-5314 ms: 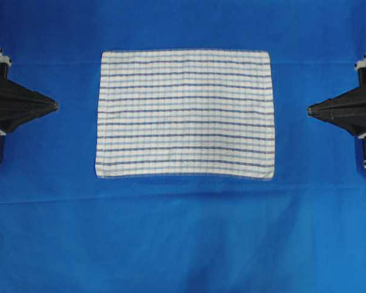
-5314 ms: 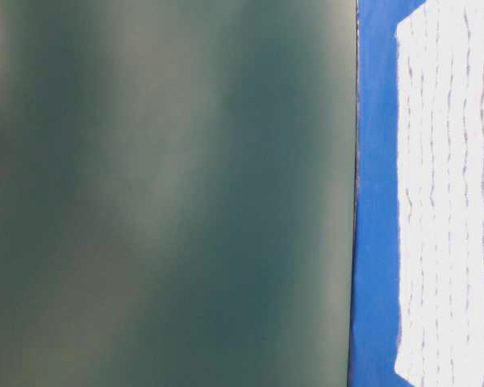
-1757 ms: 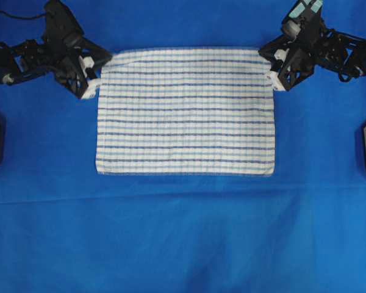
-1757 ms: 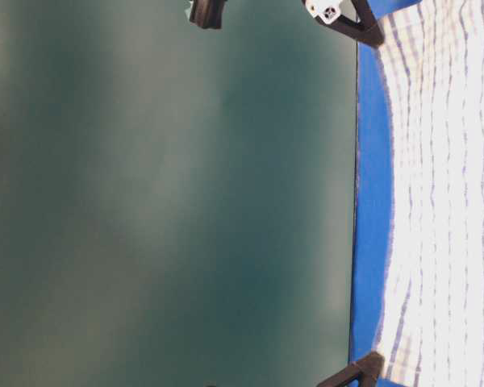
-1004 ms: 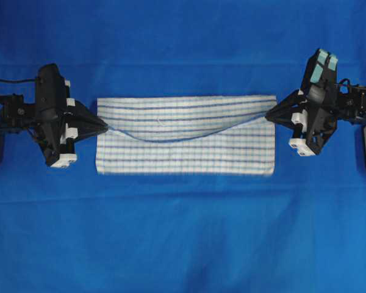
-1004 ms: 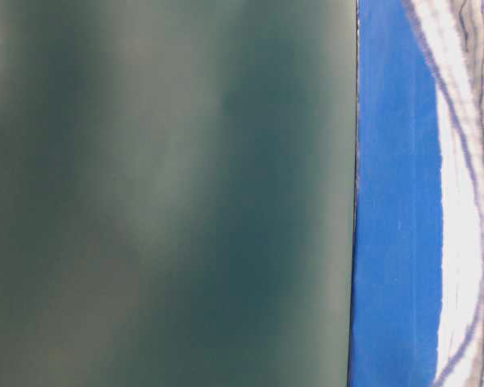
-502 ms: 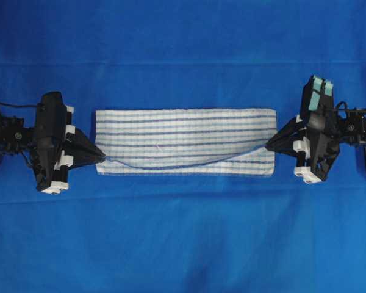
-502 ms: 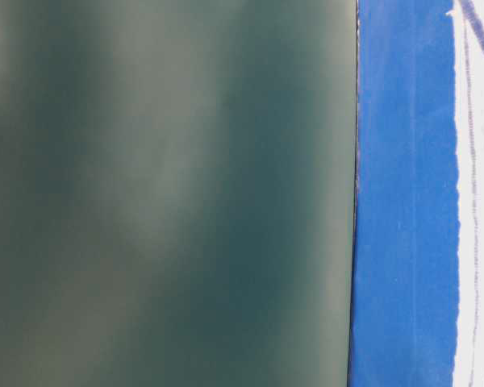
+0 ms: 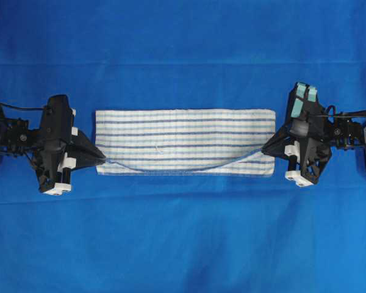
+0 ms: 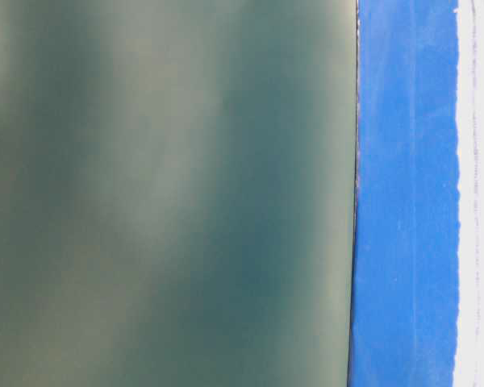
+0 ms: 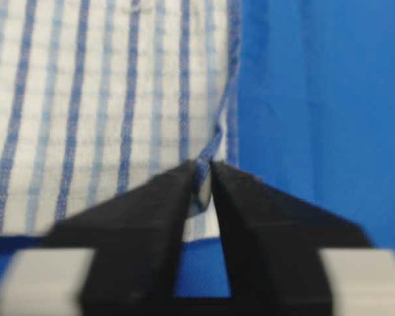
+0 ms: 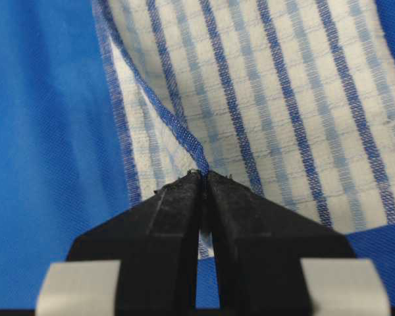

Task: Fold the blue towel.
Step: 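Release the corners and raise both grippers, then grasp the folded strip's left and right ends with both grippers, then lift the strip and rotate it to lie vertically, right gripper moving far, then lower the strip, open both grippers and withdraw them, then grasp the strip's far end corners with both grippers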

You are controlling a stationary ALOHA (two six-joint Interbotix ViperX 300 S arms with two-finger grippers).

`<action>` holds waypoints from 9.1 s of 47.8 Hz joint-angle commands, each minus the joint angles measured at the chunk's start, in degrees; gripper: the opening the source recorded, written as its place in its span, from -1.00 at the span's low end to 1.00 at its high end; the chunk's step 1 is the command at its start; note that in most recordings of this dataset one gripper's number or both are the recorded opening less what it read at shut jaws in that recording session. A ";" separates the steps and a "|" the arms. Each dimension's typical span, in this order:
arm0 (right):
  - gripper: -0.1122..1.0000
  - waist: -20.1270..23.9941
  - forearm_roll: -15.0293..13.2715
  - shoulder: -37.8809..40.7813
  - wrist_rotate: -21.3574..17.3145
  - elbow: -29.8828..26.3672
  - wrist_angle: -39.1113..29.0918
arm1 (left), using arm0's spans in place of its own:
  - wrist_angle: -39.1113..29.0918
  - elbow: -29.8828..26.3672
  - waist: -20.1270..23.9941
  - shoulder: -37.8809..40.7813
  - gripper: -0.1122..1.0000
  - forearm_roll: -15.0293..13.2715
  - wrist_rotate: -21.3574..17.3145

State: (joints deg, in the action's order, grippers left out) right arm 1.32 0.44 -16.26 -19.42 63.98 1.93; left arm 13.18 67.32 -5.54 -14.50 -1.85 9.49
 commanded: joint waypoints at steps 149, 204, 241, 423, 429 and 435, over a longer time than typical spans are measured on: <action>-0.71 -16.61 -6.50 -16.88 1.58 -6.59 -13.97 | -15.91 -7.82 10.81 -11.69 -0.73 0.09 -2.55; -0.71 -29.97 -18.11 2.64 1.93 -29.44 -11.87 | -11.60 -47.81 -2.99 21.36 -0.73 0.26 -4.04; -0.71 -31.46 -18.19 12.57 2.11 -31.20 -7.91 | -5.71 -41.40 -3.52 24.17 -0.73 -0.09 -1.76; -0.29 -37.35 -15.64 29.27 2.29 -26.02 9.84 | 5.54 -37.09 37.18 37.27 0.11 0.26 -7.12; -0.66 -37.27 -15.91 29.18 2.29 -25.84 9.84 | 5.54 -37.09 36.56 37.27 -0.28 0.26 -8.61; -0.66 -37.00 -16.00 29.18 2.29 -25.93 10.11 | 5.54 -37.00 36.04 37.27 -0.60 0.26 -9.67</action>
State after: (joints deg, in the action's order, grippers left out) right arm -35.86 -15.56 13.71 -17.23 38.85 11.51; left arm 18.81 30.85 30.85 23.38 -1.67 0.09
